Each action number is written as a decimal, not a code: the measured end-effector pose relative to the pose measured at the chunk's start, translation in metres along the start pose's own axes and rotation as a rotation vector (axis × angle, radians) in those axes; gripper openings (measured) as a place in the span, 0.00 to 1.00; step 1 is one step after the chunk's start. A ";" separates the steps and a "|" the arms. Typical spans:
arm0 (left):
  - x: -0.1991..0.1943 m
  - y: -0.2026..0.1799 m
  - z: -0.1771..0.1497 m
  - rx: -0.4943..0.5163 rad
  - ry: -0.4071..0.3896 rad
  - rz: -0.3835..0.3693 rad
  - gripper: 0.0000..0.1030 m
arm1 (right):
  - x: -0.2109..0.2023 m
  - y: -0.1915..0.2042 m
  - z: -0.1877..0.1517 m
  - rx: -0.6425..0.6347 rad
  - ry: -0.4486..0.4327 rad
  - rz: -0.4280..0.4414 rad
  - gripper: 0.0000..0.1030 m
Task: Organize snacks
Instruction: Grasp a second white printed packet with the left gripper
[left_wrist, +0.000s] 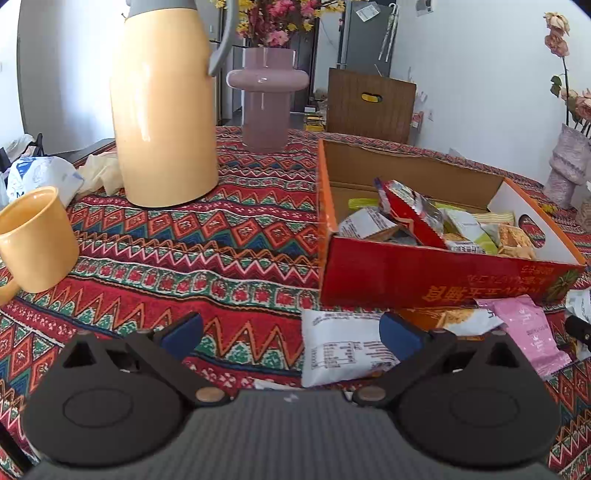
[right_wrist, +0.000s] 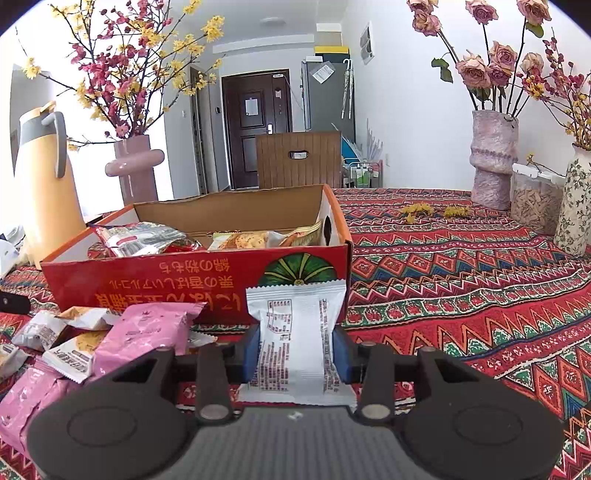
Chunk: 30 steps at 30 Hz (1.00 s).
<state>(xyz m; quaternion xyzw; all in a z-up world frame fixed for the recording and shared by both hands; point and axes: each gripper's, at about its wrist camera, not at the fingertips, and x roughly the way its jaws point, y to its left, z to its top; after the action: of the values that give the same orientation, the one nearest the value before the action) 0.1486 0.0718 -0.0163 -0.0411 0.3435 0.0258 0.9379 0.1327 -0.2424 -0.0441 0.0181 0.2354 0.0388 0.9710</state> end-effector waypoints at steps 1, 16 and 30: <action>0.001 -0.004 0.000 0.009 0.006 -0.009 1.00 | 0.000 0.000 0.000 0.000 -0.001 0.000 0.38; 0.037 -0.046 -0.003 0.047 0.155 0.065 1.00 | -0.002 0.000 0.000 0.003 -0.013 0.017 0.38; 0.026 -0.040 -0.004 0.020 0.107 0.025 0.60 | -0.002 0.000 -0.001 0.001 -0.013 0.019 0.39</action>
<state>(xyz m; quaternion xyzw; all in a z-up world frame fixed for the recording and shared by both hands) 0.1695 0.0319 -0.0338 -0.0290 0.3936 0.0317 0.9183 0.1305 -0.2426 -0.0438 0.0208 0.2290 0.0476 0.9721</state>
